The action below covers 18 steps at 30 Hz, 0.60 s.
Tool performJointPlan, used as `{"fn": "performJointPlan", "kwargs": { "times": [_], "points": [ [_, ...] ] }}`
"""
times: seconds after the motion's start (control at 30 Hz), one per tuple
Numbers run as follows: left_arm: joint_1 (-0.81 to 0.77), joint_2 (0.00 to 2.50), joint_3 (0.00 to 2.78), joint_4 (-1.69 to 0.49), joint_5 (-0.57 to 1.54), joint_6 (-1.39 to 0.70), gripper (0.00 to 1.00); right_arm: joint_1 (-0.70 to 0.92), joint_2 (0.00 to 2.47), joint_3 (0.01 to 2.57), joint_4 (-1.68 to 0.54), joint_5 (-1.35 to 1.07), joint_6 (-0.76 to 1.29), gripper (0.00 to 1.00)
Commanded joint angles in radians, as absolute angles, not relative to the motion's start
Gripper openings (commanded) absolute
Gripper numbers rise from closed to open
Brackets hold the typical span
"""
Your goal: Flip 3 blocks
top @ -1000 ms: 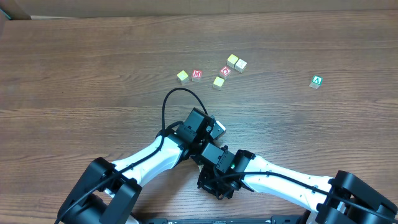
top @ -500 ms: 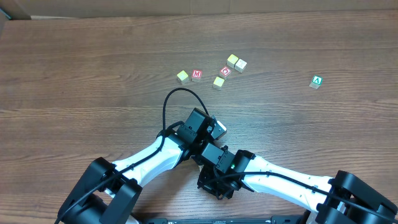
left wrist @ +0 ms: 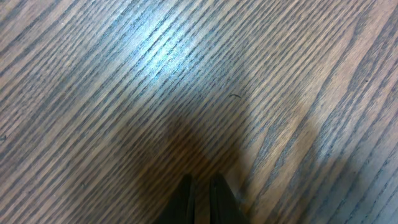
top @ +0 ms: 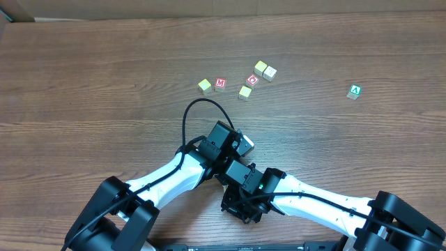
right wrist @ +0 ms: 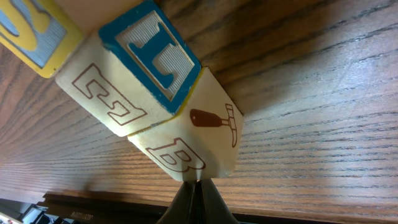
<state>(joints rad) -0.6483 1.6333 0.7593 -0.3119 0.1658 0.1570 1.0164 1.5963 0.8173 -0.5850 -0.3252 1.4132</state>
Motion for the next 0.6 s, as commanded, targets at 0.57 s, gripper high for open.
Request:
{"fn": "performJointPlan", "kwargs": {
  "times": [0.57],
  "points": [
    [-0.657,1.648,0.748,-0.287,0.217,0.149,0.04,1.021,1.596,0.822,-0.580,-0.308,1.417,0.04]
  ]
}}
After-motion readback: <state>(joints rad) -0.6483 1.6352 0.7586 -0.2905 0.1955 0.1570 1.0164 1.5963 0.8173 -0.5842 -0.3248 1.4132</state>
